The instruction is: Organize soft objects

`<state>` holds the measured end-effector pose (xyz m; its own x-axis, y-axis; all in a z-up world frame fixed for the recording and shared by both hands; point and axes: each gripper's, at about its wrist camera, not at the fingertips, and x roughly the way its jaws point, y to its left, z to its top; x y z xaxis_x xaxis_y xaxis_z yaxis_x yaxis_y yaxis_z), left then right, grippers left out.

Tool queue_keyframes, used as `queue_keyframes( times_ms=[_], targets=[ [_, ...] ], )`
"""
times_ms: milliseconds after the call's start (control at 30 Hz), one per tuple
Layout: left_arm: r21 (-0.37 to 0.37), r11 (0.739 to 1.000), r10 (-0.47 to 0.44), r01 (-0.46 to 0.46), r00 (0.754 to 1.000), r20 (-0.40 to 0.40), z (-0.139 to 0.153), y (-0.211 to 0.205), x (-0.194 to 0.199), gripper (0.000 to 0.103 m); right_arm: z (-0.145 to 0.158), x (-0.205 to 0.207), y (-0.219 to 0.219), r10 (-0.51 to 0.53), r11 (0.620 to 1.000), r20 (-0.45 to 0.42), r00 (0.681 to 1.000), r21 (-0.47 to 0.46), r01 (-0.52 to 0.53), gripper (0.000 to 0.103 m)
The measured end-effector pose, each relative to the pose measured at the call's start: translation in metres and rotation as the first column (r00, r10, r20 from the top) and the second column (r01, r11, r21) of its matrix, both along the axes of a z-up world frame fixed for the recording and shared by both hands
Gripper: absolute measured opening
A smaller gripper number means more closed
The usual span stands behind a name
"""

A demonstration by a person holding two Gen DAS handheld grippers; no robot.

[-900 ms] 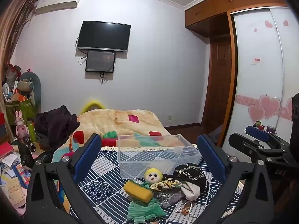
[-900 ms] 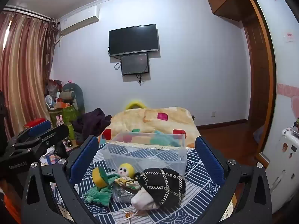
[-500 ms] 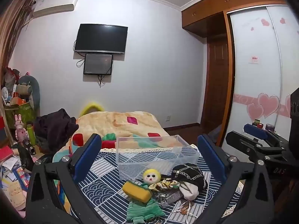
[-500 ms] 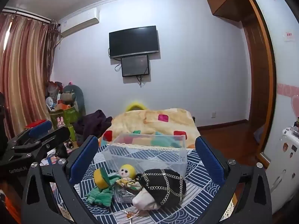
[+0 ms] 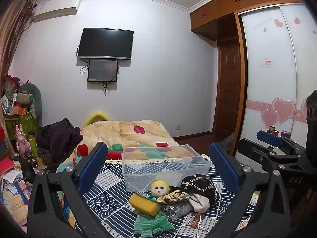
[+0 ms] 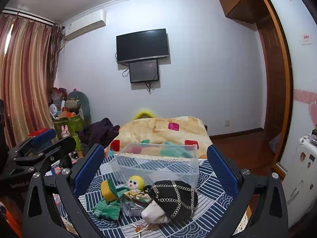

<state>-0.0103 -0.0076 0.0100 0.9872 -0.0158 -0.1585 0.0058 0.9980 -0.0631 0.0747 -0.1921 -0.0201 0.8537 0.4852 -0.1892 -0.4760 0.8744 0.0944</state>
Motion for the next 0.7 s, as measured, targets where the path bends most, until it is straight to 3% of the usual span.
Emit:
queue_keyframes(
  times_ms=[700],
  targets=[
    [-0.004,1.0,0.004,-0.004,1.0,0.006,-0.0021,-0.0004,0.001,0.103,0.0008,-0.0003,0.0,0.001,1.0,0.002,1.0,0.003,-0.001,0.103]
  ],
)
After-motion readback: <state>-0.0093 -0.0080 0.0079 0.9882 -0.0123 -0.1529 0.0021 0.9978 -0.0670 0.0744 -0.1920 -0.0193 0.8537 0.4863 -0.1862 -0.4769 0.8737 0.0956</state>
